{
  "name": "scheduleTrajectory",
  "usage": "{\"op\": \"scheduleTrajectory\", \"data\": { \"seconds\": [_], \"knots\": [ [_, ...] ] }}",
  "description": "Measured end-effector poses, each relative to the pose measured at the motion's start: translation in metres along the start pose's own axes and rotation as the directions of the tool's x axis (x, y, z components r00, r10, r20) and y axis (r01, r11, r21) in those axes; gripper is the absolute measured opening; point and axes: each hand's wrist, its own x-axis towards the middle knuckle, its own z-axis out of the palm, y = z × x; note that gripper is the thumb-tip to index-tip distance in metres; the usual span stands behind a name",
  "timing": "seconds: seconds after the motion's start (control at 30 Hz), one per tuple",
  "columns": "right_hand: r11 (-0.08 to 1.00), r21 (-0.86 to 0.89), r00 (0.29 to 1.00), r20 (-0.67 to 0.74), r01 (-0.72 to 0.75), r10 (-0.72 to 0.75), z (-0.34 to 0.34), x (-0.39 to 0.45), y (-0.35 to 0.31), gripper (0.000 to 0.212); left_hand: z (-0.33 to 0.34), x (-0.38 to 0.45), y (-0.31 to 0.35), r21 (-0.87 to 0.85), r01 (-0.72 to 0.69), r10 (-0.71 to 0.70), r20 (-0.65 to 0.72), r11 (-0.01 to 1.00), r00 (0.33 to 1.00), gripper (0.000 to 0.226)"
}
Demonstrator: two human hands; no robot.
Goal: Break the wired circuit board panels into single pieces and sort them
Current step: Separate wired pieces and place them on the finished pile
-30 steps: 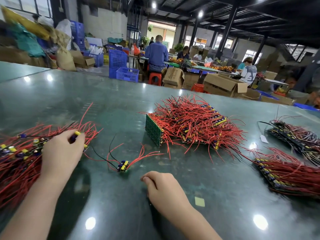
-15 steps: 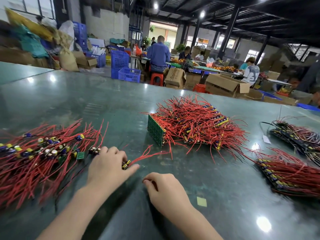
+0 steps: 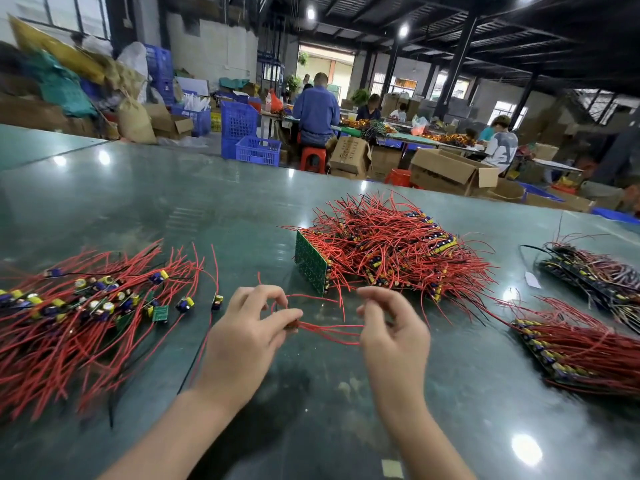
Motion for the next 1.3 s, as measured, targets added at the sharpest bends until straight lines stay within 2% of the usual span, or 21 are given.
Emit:
{"op": "scheduleTrajectory", "data": {
  "seconds": [0.07,0.17,0.2,0.27,0.3,0.33,0.43,0.5,0.6,0.77,0.8,0.83,0.87,0.9,0.93,0.97,1.0,1.13,1.2,1.3],
  "knots": [
    [0.919,0.288,0.961,0.013,-0.268,0.276,-0.009,0.011,-0.004,0.034,0.0,0.0,-0.002,-0.015,0.004,-0.005,-0.038,1.0,0.999,0.033],
    [0.649,0.502,0.799,0.163,-0.572,0.578,-0.021,0.029,-0.007,0.026,0.0,0.0,-0.001,-0.083,-0.015,0.009,-0.066,0.996,0.998,0.031],
    [0.499,0.563,0.719,0.274,-0.659,0.639,-0.025,0.033,-0.008,0.022,-0.001,-0.001,0.001,-0.102,-0.039,0.031,-0.075,0.994,0.997,0.027],
    [0.153,0.63,0.557,0.517,-0.762,0.65,-0.028,0.037,-0.011,0.017,-0.003,-0.001,0.007,-0.142,-0.086,0.075,-0.078,0.986,0.994,0.021],
    [0.088,0.619,0.528,0.577,-0.78,0.623,-0.026,0.035,-0.01,0.019,-0.005,-0.001,0.009,-0.166,-0.101,0.089,-0.073,0.981,0.993,0.021],
    [0.114,0.578,0.516,0.602,-0.808,0.609,-0.021,0.031,-0.009,0.02,-0.006,-0.001,0.011,-0.187,-0.115,0.103,-0.072,0.976,0.992,0.022],
    [0.354,0.436,0.554,0.537,-0.828,0.636,0.002,0.012,0.001,0.018,-0.008,0.0,0.016,-0.224,-0.131,0.112,-0.092,0.966,0.989,0.03],
    [0.408,0.39,0.565,0.542,-0.825,0.622,0.011,0.0,0.004,0.024,-0.009,0.001,0.017,-0.226,-0.112,0.092,-0.097,0.968,0.991,0.032],
    [0.509,0.324,0.582,0.636,-0.798,0.507,0.013,-0.008,0.002,0.022,-0.008,0.001,0.018,-0.244,-0.067,0.055,-0.055,0.967,0.997,0.046],
    [0.703,0.299,0.743,0.46,-0.646,0.486,0.01,-0.006,0.005,0.007,-0.006,0.002,0.019,-0.33,-0.03,0.047,0.043,0.944,0.998,0.056],
    [0.735,0.285,0.767,0.431,-0.616,0.476,0.009,-0.004,0.005,0.007,-0.003,0.002,0.019,-0.379,0.021,-0.001,0.054,0.925,0.999,0.058],
    [0.767,0.261,0.787,0.408,-0.586,0.462,0.007,-0.003,0.005,0.006,0.0,0.001,0.021,-0.473,0.13,-0.103,0.083,0.872,0.991,0.057],
    [0.8,0.231,0.805,0.395,-0.554,0.443,0.006,-0.002,0.004,0.005,0.002,0.001,0.023,-0.595,0.285,-0.242,0.154,0.752,0.958,0.052],
    [0.833,0.199,0.821,0.394,-0.516,0.414,0.005,-0.002,0.002,0.004,0.003,0.002,0.025,-0.689,0.435,-0.357,0.265,0.58,0.896,0.047],
    [0.868,0.16,0.836,0.397,-0.469,0.379,0.004,-0.002,0.002,0.003,0.004,0.002,0.025,-0.735,0.548,-0.424,0.382,0.399,0.821,0.04],
    [0.901,0.113,0.849,0.401,-0.418,0.343,0.005,-0.001,0.002,0.005,0.005,0.003,0.025,-0.745,0.614,-0.451,0.468,0.26,0.76,0.034],
    [0.922,0.075,0.856,0.407,-0.379,0.319,0.005,-0.001,0.003,0.007,0.007,0.003,0.023,-0.743,0.647,-0.462,0.519,0.172,0.719,0.027],
    [0.893,0.104,0.816,0.464,-0.437,0.345,0.006,-0.001,0.008,0.007,0.006,0.004,0.02,-0.758,0.652,-0.482,0.569,0.006,0.666,0.017],
    [0.885,0.127,0.805,0.487,-0.448,0.338,0.006,0.0,0.009,0.005,0.005,0.005,0.02,-0.752,0.658,-0.476,0.589,-0.027,0.653,0.022],
    [0.915,0.118,0.804,0.529,-0.387,0.271,0.005,0.002,0.009,0.01,0.005,0.005,0.019,-0.746,0.662,-0.503,0.603,-0.079,0.619,0.026]
  ]
}}
